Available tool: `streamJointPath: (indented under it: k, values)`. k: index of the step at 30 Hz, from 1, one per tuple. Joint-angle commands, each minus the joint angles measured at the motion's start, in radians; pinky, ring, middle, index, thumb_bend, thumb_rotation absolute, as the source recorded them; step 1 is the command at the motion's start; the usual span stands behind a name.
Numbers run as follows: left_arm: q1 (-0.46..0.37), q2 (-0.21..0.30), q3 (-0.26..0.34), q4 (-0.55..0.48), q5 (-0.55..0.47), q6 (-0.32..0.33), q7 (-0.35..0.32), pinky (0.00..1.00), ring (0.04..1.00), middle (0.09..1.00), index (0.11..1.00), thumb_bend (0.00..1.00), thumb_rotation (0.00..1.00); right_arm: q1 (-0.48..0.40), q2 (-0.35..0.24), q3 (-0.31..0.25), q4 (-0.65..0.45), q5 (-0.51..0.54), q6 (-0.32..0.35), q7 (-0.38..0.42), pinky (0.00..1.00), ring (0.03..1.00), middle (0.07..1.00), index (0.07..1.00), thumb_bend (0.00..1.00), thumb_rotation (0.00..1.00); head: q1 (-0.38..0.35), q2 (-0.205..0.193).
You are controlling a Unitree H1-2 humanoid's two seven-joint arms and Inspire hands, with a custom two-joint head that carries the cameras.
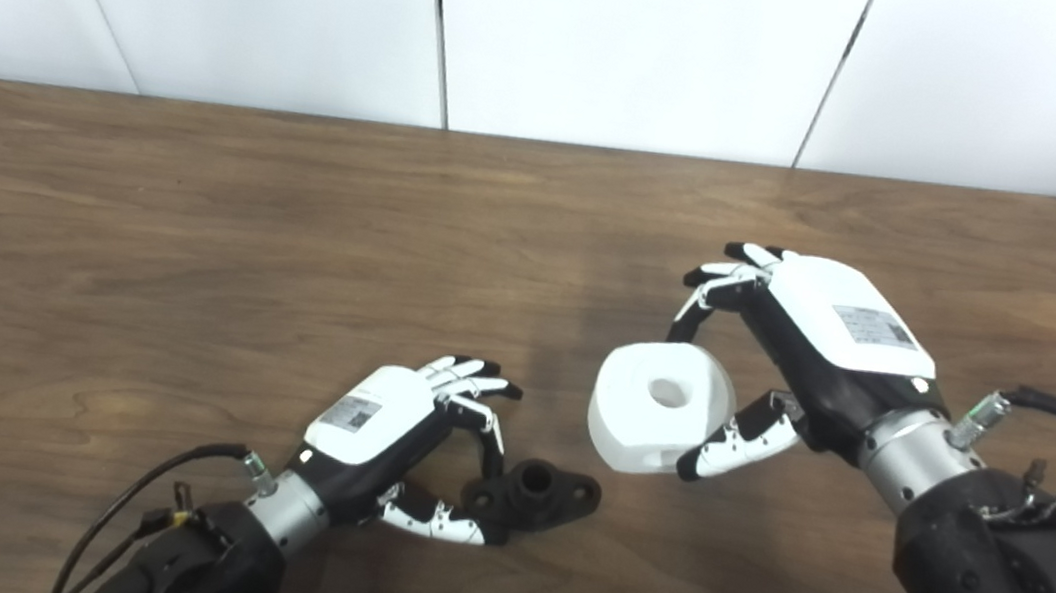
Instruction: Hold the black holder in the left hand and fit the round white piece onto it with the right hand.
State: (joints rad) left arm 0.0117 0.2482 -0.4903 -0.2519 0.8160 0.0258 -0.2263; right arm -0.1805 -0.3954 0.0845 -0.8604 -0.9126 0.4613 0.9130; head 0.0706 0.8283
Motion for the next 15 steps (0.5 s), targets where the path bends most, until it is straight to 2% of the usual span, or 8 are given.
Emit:
streamJointPath:
  k: [1, 15]
  values:
    - [0.027, 0.038, 0.000, 0.041, 0.030, 0.083, -0.103, 0.94, 0.941, 0.871, 0.491, 0.51, 0.05, -0.033, 0.016, -0.015, -0.043, -0.001, 0.001, 0.001, 0.99, 0.953, 0.830, 0.485, 0.52, 0.13, 0.001, 0.002]
    - [0.036, 0.052, 0.034, 0.010, 0.027, 0.086, -0.151, 0.93, 0.932, 0.868, 0.491, 0.51, 0.05, -0.063, 0.109, 0.011, -0.078, -0.039, -0.014, 0.067, 0.98, 0.947, 0.821, 0.484, 0.52, 0.14, -0.045, 0.036]
